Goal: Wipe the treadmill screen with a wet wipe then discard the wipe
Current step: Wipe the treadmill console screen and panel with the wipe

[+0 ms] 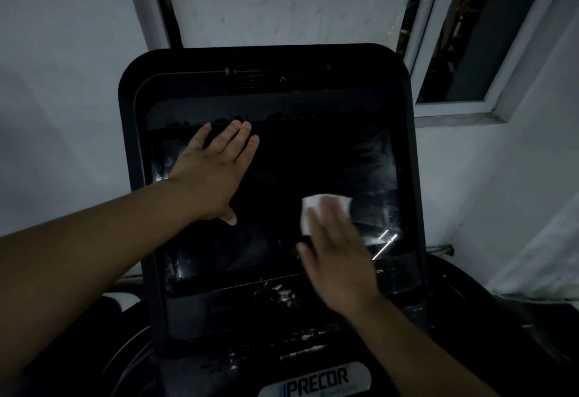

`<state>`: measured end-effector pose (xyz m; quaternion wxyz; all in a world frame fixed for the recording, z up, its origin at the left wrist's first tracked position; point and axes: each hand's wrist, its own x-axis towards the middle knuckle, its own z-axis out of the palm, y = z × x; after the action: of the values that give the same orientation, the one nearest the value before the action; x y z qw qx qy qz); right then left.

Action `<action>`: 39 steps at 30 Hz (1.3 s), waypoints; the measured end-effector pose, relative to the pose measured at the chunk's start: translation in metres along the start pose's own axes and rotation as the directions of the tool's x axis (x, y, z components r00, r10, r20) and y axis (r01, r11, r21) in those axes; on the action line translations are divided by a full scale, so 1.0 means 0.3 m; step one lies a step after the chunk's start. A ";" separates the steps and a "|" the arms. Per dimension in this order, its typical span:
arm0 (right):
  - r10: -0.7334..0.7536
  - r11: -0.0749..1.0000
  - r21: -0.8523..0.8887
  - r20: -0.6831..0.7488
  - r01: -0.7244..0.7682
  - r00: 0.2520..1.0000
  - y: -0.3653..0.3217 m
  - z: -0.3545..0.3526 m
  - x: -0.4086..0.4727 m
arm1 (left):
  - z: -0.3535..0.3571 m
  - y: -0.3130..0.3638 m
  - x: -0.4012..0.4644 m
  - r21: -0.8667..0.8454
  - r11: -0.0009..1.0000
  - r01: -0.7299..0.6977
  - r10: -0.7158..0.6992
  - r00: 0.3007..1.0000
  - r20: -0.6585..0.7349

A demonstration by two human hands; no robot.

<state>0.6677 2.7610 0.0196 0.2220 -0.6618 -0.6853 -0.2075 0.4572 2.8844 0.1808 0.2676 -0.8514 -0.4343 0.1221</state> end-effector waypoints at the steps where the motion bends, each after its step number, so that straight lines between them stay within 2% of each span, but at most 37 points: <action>1: 0.067 0.998 -0.016 -0.010 -0.067 0.998 0.068 -0.005 0.003 | 0.000 0.002 0.000 -0.001 1.000 0.000 0.000 1.000 0.000; 5: 0.332 0.943 0.037 -0.015 -0.331 0.943 0.176 -0.036 0.034 | 0.001 0.005 0.001 0.004 1.000 0.001 -0.001 1.000 -0.004; 7: 0.361 0.932 0.052 -0.035 -0.359 0.932 0.095 -0.041 0.044 | 0.004 0.005 0.000 0.002 1.000 0.002 -0.002 1.000 -0.006; 8: 0.321 0.947 0.044 -0.046 -0.319 0.946 0.035 -0.035 0.034 | 0.005 0.005 0.001 0.001 1.000 0.004 -0.004 1.000 -0.007; 11: 0.080 0.996 0.048 0.010 -0.080 0.997 -0.123 0.006 -0.040 | 0.003 0.003 0.000 0.003 1.000 0.005 -0.005 1.000 -0.009; 13: -0.036 0.998 0.059 0.025 0.034 0.999 -0.118 0.013 -0.070 | 0.001 0.001 -0.001 -0.003 1.000 0.000 0.000 1.000 -0.006; 14: -0.047 0.998 0.046 0.017 0.046 0.999 -0.083 0.009 -0.069 | 0.001 0.000 -0.002 -0.007 1.000 -0.001 0.001 1.000 -0.009; 16: 0.024 1.000 0.005 -0.007 -0.024 1.000 0.023 -0.002 -0.049 | 0.001 -0.001 -0.003 -0.007 1.000 -0.003 0.003 1.000 -0.011; 20: 0.283 0.959 0.009 -0.034 -0.283 0.959 0.237 -0.031 -0.010 | 0.001 0.002 0.000 0.001 1.000 -0.001 0.001 1.000 -0.009; 23: 0.333 0.943 0.027 -0.022 -0.333 0.943 0.178 -0.026 -0.001 | 0.003 0.002 0.001 0.000 1.000 0.000 0.000 1.000 -0.003; 25: 0.288 0.958 0.033 -0.048 -0.286 0.957 0.051 -0.011 -0.013 | 0.005 0.001 0.003 0.005 1.000 0.000 0.000 1.000 -0.007; 28: 0.066 0.996 0.064 -0.033 -0.064 0.997 -0.109 0.024 -0.062 | 0.006 -0.001 0.003 0.006 1.000 0.000 0.000 1.000 -0.008; 30: -0.058 0.998 0.037 -0.006 0.059 0.998 -0.103 0.021 -0.079 | 0.005 -0.003 0.001 0.004 1.000 -0.001 0.001 1.000 -0.004; 32: -0.081 0.996 -0.031 0.007 0.081 0.997 -0.017 0.008 -0.077 | 0.004 -0.004 0.000 0.002 1.000 -0.004 0.004 1.000 -0.007; 34: 0.009 0.998 -0.070 -0.004 -0.009 1.000 0.101 -0.003 -0.070 | 0.000 -0.003 -0.002 0.003 1.000 -0.008 0.008 1.000 -0.009; 36: 0.162 0.985 -0.059 -0.034 -0.164 0.986 0.203 -0.012 -0.069 | -0.004 -0.001 -0.004 0.005 1.000 -0.008 0.008 1.000 -0.013; 39: 0.314 0.949 0.008 -0.063 -0.314 0.947 0.213 -0.011 -0.053 | -0.004 -0.002 -0.004 0.002 1.000 -0.006 0.006 1.000 -0.013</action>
<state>0.7322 2.7486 0.0126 0.2729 -0.7557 -0.5638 -0.1913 0.4567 2.8832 0.1821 0.2708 -0.8532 -0.4301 0.1176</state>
